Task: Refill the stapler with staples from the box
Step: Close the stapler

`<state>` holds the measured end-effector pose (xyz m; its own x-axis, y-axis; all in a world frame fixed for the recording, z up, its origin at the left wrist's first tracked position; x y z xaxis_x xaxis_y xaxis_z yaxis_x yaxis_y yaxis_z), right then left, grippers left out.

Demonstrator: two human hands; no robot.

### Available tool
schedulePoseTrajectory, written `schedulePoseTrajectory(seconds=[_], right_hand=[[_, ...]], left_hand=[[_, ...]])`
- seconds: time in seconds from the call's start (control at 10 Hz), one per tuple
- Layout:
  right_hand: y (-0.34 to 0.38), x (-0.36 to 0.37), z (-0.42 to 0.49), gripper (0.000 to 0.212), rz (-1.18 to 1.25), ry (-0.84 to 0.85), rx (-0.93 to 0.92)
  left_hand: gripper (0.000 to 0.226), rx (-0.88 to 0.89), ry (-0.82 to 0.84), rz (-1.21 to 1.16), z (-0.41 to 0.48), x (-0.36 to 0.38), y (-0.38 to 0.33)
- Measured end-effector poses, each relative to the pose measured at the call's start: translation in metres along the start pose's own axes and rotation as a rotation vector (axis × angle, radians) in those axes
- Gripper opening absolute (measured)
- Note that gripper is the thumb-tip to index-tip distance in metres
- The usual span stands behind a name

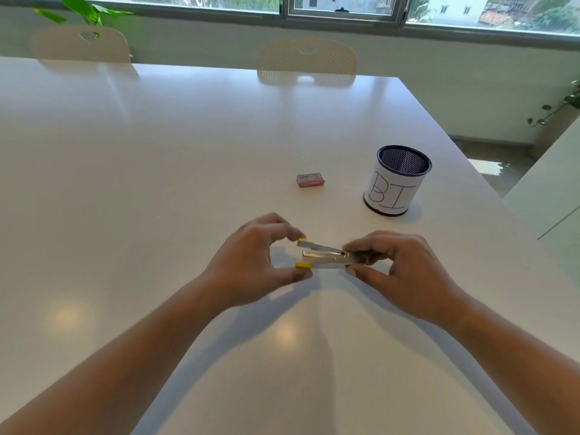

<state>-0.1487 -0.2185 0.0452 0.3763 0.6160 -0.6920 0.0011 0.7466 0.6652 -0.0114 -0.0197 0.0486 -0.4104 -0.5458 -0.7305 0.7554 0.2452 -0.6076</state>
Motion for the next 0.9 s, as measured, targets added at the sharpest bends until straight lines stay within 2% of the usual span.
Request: schedulePoseTrajectory(seconds=[0.2, 0.3, 0.7, 0.9], right_hand=[[-0.029, 0.01, 0.048, 0.02, -0.043, -0.141, 0.189], [-0.039, 0.02, 0.063, 0.02, -0.031, -0.191, 0.292], [-0.045, 0.027, 0.072, 0.025, -0.063, -0.222, 0.311], [-0.044, 0.03, 0.063, 0.041, -0.078, -0.292, 0.331]], left_hand=[[0.05, -0.058, -0.002, 0.011, 0.051, 0.019, 0.033], [0.05, -0.091, 0.019, 0.103, 0.063, 0.033, 0.045], [0.052, -0.069, 0.023, 0.333, 0.064, 0.044, 0.051], [0.069, -0.129, 0.039, 0.351, 0.057, 0.044, 0.045]])
Point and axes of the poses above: each hand's wrist, its own z-axis towards the middle knuckle, its own x-axis out of the palm, y = z × x, the point moved 2 cm from there along z, towards the middle knuckle, and after that the axes turned 6 degrees about x, right-handed, at the moved point
